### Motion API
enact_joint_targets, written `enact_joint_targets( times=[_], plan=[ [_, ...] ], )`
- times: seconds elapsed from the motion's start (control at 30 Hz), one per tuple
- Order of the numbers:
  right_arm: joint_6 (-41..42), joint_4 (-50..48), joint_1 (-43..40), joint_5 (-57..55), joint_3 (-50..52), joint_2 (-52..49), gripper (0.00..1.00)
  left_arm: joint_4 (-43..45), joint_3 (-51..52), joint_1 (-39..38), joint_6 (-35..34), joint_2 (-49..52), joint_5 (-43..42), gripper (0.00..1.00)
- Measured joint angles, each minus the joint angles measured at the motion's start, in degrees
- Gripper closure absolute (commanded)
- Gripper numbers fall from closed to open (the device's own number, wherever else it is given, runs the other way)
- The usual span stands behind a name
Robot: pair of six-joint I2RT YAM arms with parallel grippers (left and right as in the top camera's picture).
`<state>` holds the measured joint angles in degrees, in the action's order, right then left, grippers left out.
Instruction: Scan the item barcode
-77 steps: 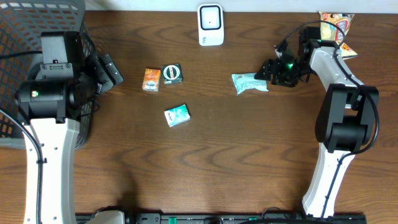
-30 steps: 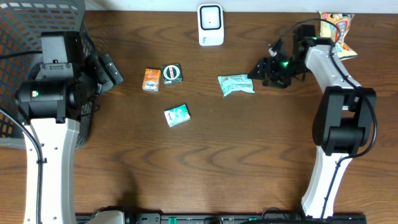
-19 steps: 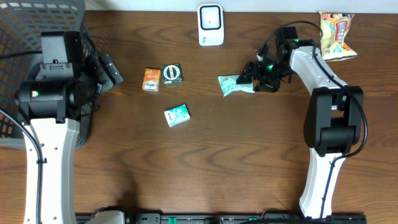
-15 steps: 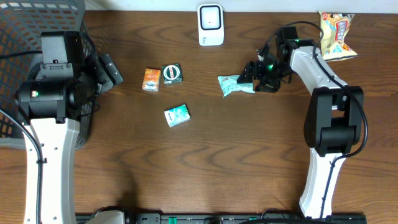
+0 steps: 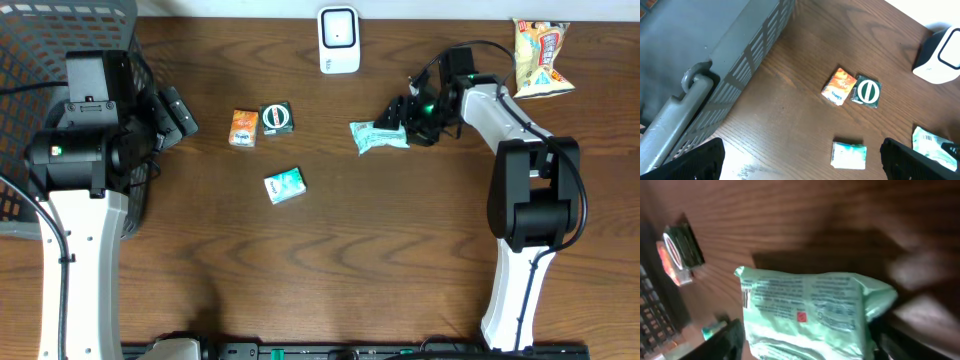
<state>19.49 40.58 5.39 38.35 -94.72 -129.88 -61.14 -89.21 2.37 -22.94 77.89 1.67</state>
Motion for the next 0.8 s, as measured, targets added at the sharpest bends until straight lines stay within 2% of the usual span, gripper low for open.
enact_joint_targets(
  times=[0.07, 0.17, 0.2, 0.47, 0.8],
  plan=[
    [1.16, -1.57, 0.00, 0.74, 0.76, -0.02, 0.54, 0.00, 0.00, 0.00, 0.00, 0.00, 0.00, 0.02],
    [2.54, -1.64, 0.00, 0.85, 1.51, -0.26, 0.79, 0.00, 0.00, 0.00, 0.00, 0.00, 0.00, 0.02],
    [2.05, -1.68, -0.02, 0.90, 1.57, -0.48, 0.97, 0.00, 0.00, 0.00, 0.00, 0.00, 0.02, 0.02],
    [1.05, -2.97, -0.15, 4.35, 1.75, -0.98, 0.99, 0.00, 0.00, 0.00, 0.00, 0.00, 0.02, 0.02],
    [-6.36, -6.49, -3.87, 17.70, 1.97, 0.44, 0.99, 0.00, 0.00, 0.00, 0.00, 0.00, 0.02, 0.02]
  ],
)
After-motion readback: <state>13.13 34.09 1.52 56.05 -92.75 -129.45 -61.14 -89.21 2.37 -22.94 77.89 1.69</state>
